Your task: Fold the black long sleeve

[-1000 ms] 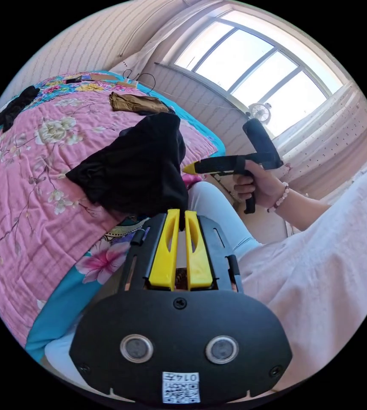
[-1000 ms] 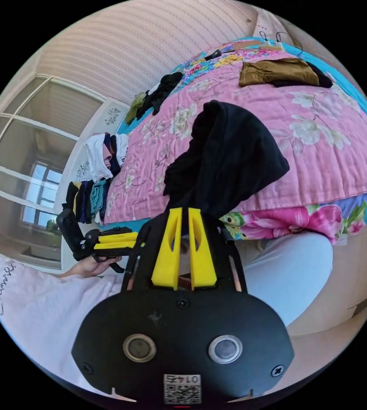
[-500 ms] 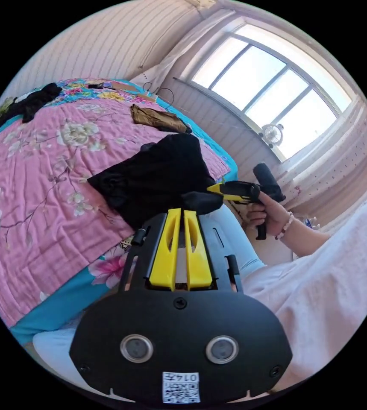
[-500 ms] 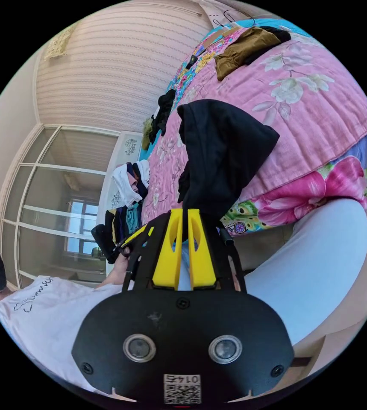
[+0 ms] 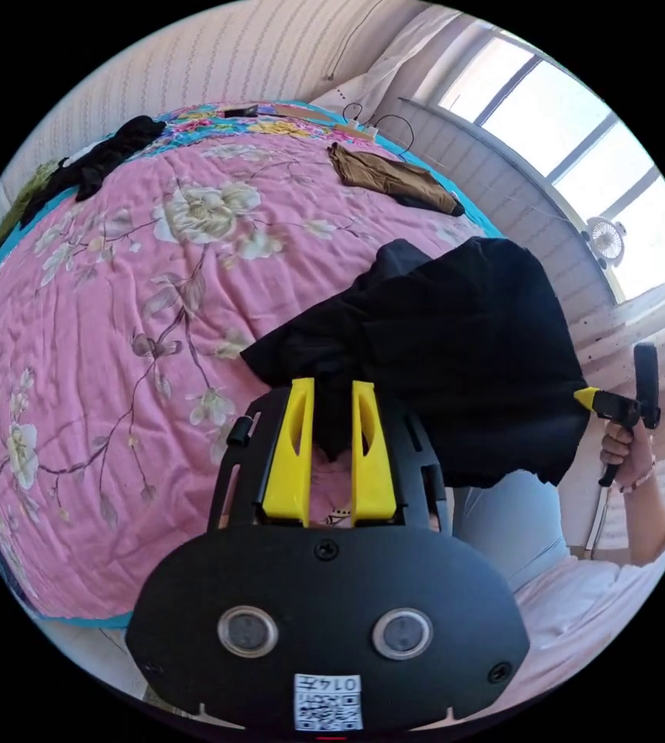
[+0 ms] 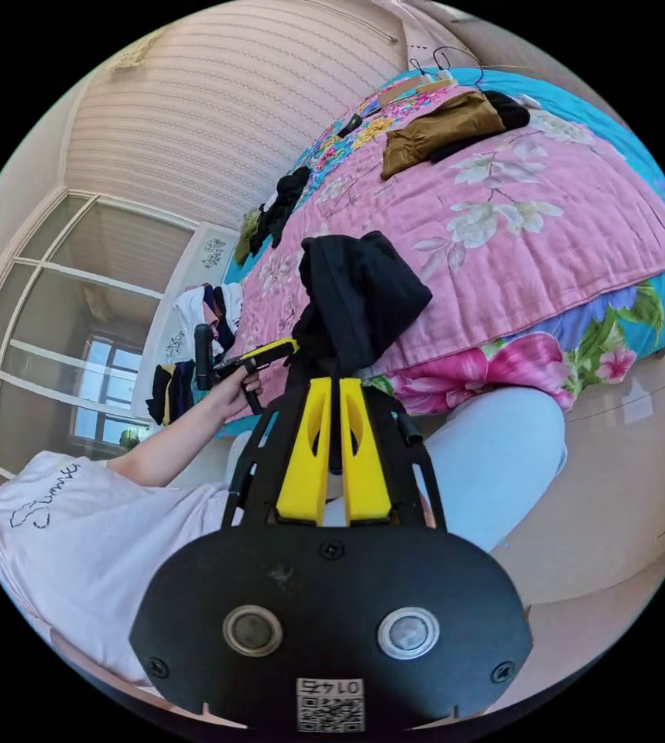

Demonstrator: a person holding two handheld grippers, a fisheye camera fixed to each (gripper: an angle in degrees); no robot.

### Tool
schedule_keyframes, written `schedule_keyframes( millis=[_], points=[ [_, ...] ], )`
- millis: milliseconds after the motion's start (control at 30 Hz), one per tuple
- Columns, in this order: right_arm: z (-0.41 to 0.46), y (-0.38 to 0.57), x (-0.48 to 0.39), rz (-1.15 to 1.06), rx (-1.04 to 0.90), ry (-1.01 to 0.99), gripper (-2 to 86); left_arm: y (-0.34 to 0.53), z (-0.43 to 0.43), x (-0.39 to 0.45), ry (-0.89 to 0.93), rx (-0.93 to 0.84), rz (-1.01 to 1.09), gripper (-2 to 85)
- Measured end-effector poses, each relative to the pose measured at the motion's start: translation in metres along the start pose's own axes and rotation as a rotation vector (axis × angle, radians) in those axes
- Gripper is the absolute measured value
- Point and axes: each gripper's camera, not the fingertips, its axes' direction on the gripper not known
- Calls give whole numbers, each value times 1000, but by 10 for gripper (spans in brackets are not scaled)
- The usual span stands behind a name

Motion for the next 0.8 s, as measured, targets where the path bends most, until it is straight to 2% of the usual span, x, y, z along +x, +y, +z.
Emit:
schedule_keyframes(
  millis=[100, 200, 267, 333, 467, 567, 633, 667, 733, 767, 800],
  points=[
    [-25, 4, 14, 36, 54, 81, 9, -6, 12, 20, -41, -51, 63, 55],
    [-26, 5, 31, 100, 10, 70, 11, -6, 12, 33, -32, -60, 116, 21],
    [-25, 2, 24, 77, 9, 147, 13, -2, 5, 38, -31, -43, 128, 5],
    [-30, -7, -7, -23, 86, 332, 26, 9, -17, 46, -15, 20, 161, -3],
    [-15, -36, -70, -319, 139, 381, 86, 26, -55, 68, -10, 122, 263, -7],
    [23, -63, -121, -551, 94, 406, 139, 35, -74, 88, 19, 178, 308, -7],
    [61, -78, -142, -661, 0, 541, 128, 40, -81, 102, 8, 194, 339, -7],
    [71, -81, -142, -669, -47, 571, 118, 41, -82, 105, 8, 198, 342, -7],
    [96, -88, -130, -637, -290, 542, 72, 44, -89, 113, 23, 219, 353, -7],
    [95, -87, -127, -622, -312, 511, 67, 44, -90, 115, 27, 225, 356, -7],
    [80, -80, -124, -612, -256, 450, 57, 44, -94, 119, 25, 237, 359, -8]
  ],
)
